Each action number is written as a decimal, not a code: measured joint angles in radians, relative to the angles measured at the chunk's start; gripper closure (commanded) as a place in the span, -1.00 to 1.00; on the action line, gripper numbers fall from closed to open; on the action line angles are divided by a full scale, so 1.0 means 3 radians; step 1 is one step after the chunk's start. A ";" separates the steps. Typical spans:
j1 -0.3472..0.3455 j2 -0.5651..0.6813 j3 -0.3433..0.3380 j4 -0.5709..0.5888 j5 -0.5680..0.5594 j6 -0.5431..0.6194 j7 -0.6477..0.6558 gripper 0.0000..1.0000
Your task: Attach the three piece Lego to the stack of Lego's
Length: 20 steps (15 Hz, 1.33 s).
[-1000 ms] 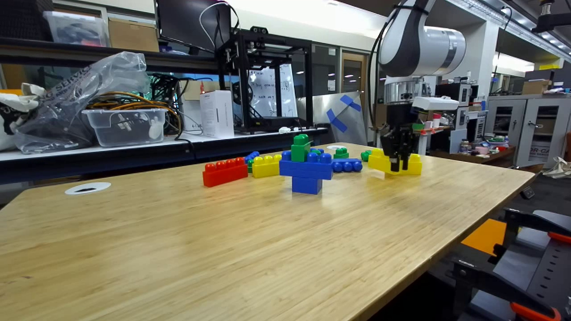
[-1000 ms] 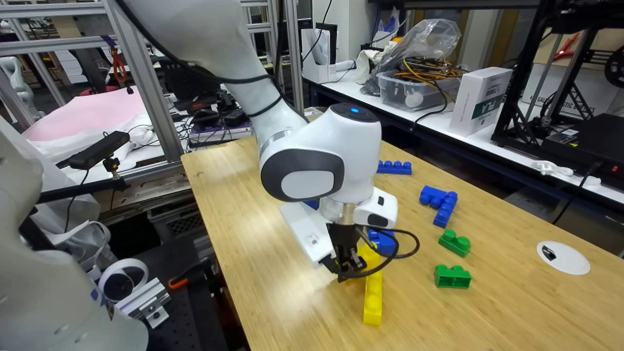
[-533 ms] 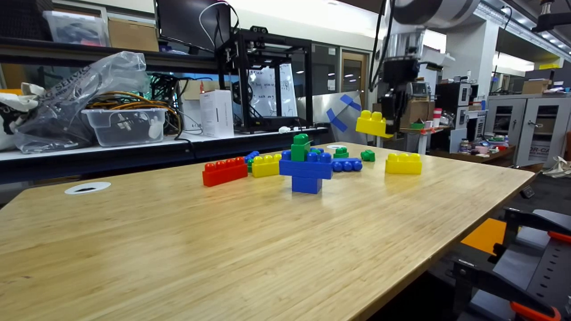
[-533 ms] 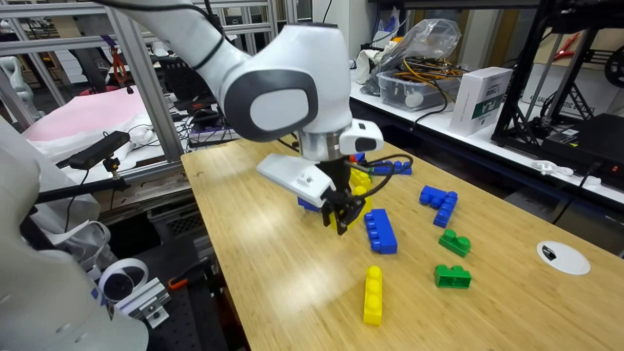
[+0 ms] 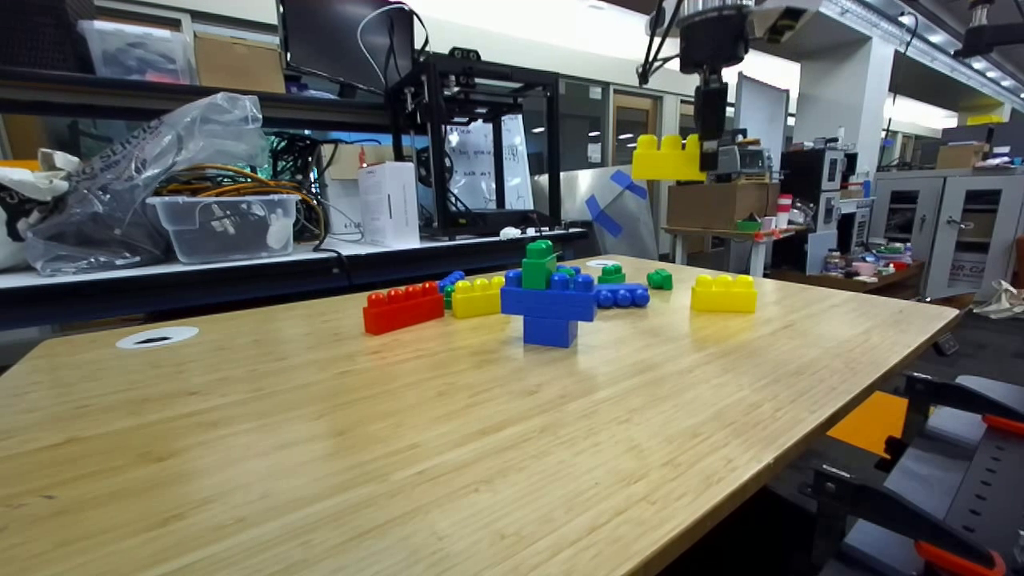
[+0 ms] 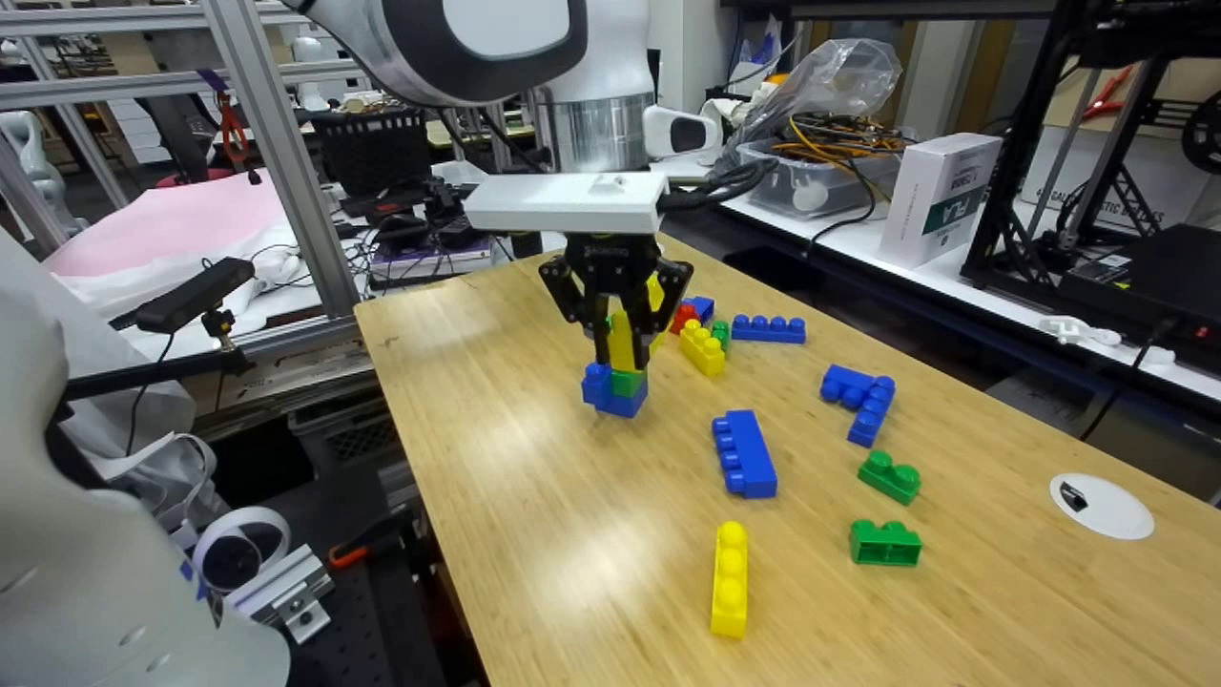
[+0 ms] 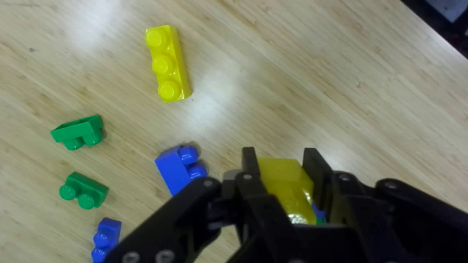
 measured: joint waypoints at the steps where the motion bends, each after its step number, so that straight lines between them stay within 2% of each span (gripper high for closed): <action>1: 0.0022 0.0019 0.0002 0.0062 -0.0078 -0.0068 -0.0091 0.79; 6: 0.0079 0.0261 0.0007 0.0358 -0.0386 -0.0177 -0.0665 0.79; 12: 0.0087 0.0761 0.0035 0.0794 -0.0580 -0.0174 -0.1555 0.79; 16: 0.0091 0.1111 0.0135 0.1061 -0.0744 -0.0174 -0.2040 0.79; 20: 0.0102 0.1239 0.0283 0.1121 -0.0894 -0.0157 -0.2486 0.79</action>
